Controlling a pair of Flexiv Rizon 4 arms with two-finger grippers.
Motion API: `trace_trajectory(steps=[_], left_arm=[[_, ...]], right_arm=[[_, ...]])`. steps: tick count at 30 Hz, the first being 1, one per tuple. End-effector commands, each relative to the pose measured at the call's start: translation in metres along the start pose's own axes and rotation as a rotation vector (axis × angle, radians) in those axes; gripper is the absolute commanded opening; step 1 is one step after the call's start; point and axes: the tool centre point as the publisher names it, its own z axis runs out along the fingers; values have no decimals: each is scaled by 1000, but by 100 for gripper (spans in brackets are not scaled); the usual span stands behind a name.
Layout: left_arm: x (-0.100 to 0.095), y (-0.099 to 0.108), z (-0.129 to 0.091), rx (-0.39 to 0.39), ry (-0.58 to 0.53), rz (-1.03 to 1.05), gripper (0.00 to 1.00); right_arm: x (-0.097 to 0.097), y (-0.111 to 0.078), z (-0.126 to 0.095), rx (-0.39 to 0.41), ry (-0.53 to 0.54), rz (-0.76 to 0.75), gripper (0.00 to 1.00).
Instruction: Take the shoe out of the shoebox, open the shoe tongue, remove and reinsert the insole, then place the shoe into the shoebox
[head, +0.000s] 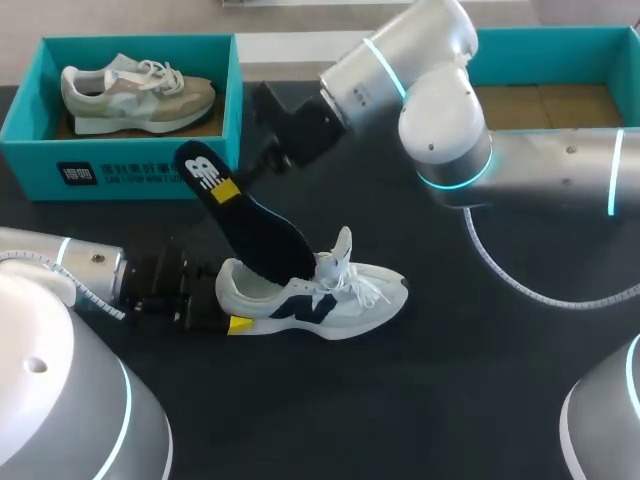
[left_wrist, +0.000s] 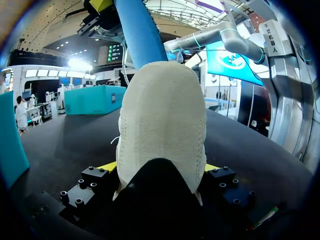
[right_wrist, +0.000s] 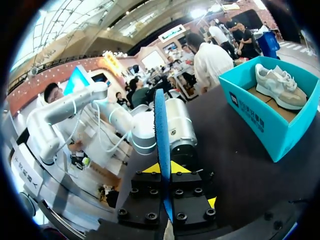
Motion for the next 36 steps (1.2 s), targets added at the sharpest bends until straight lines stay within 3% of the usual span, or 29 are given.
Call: trace_trajectory(steps=[1, 5, 10, 17, 18, 21, 36], left_arm=[[-2, 7, 3, -3, 2, 0, 0], [-2, 7, 3, -3, 2, 0, 0], [-2, 7, 3, -3, 2, 0, 0], [-2, 7, 3, -3, 2, 0, 0], [-2, 7, 3, -3, 2, 0, 0], [-2, 7, 3, -3, 2, 0, 0], [-2, 7, 3, -3, 2, 0, 0]], right_arm=[[4, -5, -1, -37, -8, 0, 0], [4, -5, -1, -37, -8, 0, 0], [16, 15, -7, -157, 62, 113, 0], [36, 32, -26, -207, 115, 287, 0], [38, 33, -31, -249, 93, 289, 0], [46, 38, -51, -277, -8, 238, 0], [46, 38, -51, -277, -8, 238, 0]])
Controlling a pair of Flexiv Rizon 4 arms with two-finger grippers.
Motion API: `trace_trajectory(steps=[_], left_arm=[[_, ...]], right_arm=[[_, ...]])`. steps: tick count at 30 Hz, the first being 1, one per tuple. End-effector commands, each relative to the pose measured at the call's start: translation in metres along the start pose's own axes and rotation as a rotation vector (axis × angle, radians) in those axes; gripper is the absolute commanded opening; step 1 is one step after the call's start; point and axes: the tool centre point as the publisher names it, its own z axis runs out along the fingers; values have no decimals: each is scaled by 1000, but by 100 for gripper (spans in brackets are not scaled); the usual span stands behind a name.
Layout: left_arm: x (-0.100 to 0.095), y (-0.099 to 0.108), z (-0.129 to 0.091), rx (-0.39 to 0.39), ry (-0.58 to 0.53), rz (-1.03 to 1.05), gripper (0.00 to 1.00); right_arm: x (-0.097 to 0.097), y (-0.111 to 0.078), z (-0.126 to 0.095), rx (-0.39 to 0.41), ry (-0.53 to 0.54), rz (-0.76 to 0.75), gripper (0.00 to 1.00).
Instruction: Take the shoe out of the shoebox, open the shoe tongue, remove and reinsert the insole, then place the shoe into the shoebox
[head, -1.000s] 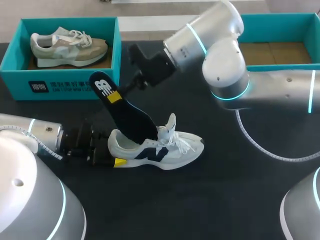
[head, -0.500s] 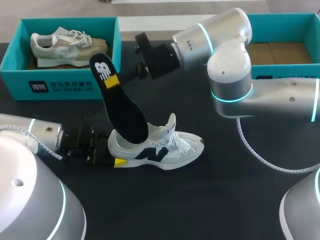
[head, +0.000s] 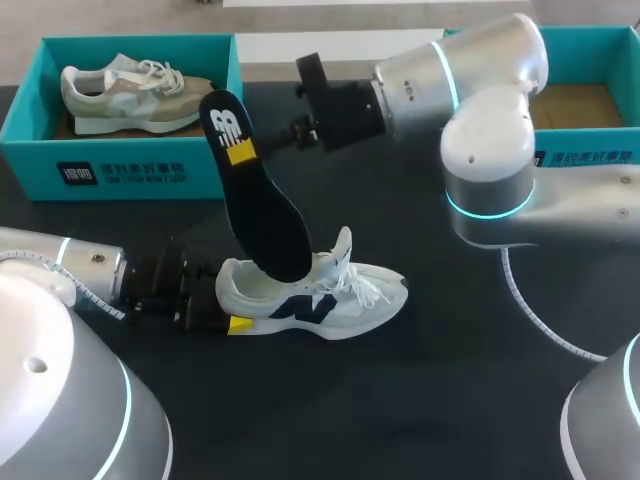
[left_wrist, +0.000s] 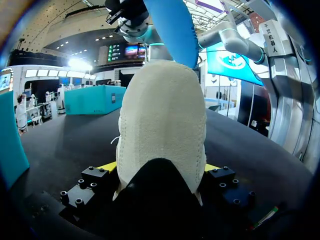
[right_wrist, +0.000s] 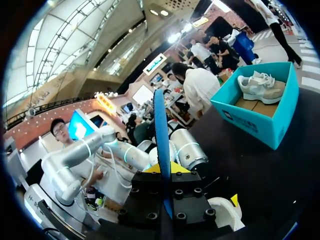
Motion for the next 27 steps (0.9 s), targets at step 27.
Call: trace_trajectory(steps=[27], left_arm=[[-2, 7, 3, -3, 2, 0, 0]], right_arm=[[31, 10, -92, -52, -116, 78, 0]])
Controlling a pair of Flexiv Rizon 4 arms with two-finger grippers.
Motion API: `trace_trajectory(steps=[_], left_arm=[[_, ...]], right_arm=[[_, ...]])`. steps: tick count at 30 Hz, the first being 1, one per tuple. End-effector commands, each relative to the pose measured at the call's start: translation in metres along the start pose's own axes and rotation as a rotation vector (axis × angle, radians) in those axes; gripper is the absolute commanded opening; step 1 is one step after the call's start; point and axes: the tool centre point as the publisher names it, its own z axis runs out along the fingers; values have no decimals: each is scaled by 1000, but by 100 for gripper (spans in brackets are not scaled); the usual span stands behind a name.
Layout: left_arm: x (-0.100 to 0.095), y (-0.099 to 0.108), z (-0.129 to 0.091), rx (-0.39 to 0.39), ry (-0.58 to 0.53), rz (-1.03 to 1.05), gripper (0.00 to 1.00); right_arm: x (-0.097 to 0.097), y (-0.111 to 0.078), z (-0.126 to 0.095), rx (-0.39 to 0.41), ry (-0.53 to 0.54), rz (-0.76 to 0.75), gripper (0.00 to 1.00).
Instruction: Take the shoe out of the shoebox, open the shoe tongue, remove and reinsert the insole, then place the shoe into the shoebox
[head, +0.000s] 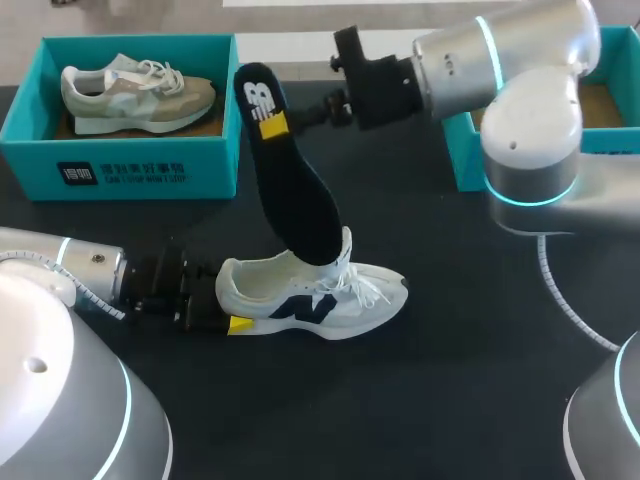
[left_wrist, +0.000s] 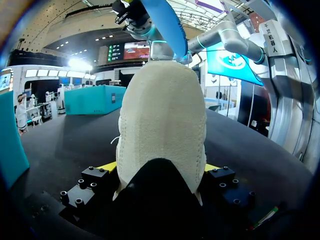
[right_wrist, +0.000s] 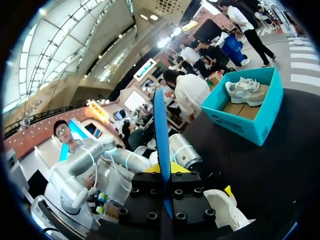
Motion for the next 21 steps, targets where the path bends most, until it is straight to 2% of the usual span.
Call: trace_trajectory(steps=[1, 12, 21], left_arm=[[-2, 7, 3, -3, 2, 0, 0], [-2, 7, 3, -3, 2, 0, 0], [-2, 7, 3, -3, 2, 0, 0]], right_arm=[[15, -7, -39, -19, -39, 17, 0], [50, -15, -80, -51, -67, 71, 0], [58, -18, -87, -43, -69, 98, 0]])
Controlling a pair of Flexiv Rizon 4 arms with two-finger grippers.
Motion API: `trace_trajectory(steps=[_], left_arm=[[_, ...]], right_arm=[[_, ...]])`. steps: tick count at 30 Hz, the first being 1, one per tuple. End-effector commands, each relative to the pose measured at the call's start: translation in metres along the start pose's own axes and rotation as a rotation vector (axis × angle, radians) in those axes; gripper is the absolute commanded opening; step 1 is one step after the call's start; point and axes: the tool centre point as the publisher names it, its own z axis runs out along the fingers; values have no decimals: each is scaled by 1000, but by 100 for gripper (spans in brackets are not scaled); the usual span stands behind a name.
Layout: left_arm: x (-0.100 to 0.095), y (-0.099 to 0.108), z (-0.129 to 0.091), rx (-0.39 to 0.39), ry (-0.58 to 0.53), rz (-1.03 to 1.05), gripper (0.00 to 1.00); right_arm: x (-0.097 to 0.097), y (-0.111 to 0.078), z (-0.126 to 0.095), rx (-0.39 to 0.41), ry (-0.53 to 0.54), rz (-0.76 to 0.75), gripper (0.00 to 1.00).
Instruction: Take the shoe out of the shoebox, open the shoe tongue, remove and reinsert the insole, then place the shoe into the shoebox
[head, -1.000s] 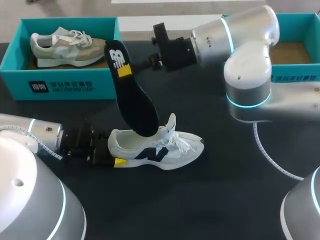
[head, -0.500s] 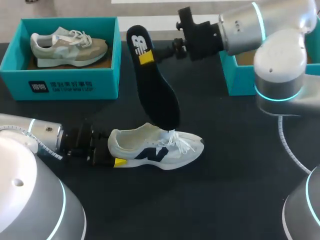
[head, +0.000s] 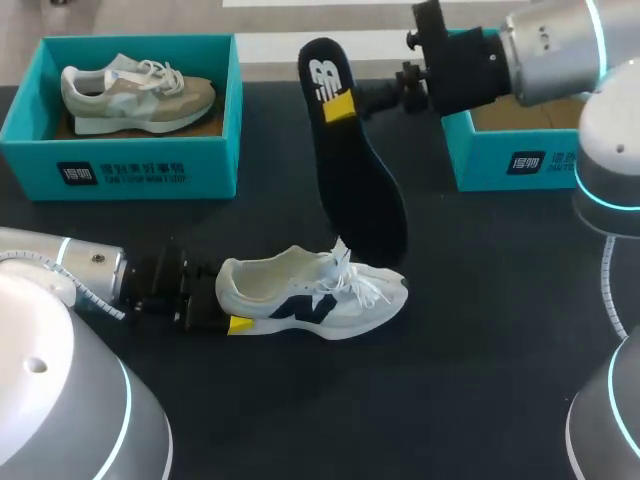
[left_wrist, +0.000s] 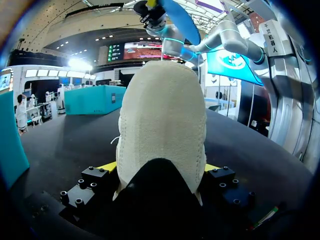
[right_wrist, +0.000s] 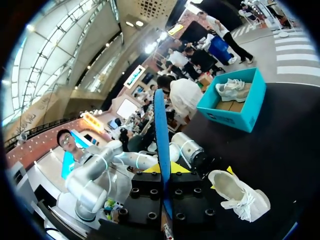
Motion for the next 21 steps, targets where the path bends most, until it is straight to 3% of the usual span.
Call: trace_trajectory(steps=[1, 13, 21], left_arm=[[-2, 7, 3, -2, 2, 0, 0], [-2, 7, 3, -2, 2, 0, 0], [-2, 7, 3, -2, 2, 0, 0]], right_arm=[[3, -4, -8, -2, -10, 2, 0], [3, -4, -8, -2, -10, 2, 0], [15, -11, -40, 3, -20, 52, 0]])
